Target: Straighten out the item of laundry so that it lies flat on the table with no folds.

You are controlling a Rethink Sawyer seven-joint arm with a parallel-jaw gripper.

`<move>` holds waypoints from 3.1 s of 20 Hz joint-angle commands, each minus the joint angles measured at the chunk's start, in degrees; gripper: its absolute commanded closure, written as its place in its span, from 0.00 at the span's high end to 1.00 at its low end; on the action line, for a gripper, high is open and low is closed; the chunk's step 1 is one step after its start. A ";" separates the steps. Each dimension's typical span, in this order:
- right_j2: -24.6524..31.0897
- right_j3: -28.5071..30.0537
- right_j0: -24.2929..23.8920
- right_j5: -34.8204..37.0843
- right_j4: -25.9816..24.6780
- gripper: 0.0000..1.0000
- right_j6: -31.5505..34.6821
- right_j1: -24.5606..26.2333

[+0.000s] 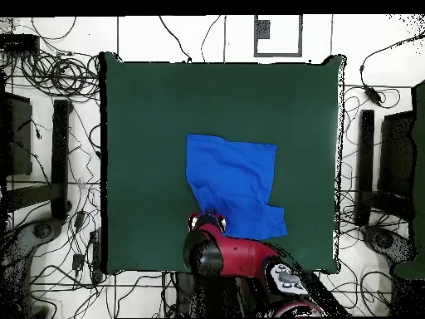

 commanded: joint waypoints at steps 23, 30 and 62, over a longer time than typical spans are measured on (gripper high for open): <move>3.79 -1.64 2.43 -3.39 0.46 1.00 10.06 3.11; 3.08 -4.77 2.59 -5.93 0.25 1.00 9.45 7.37; 3.37 -6.60 1.47 -9.43 -0.52 0.00 8.75 10.38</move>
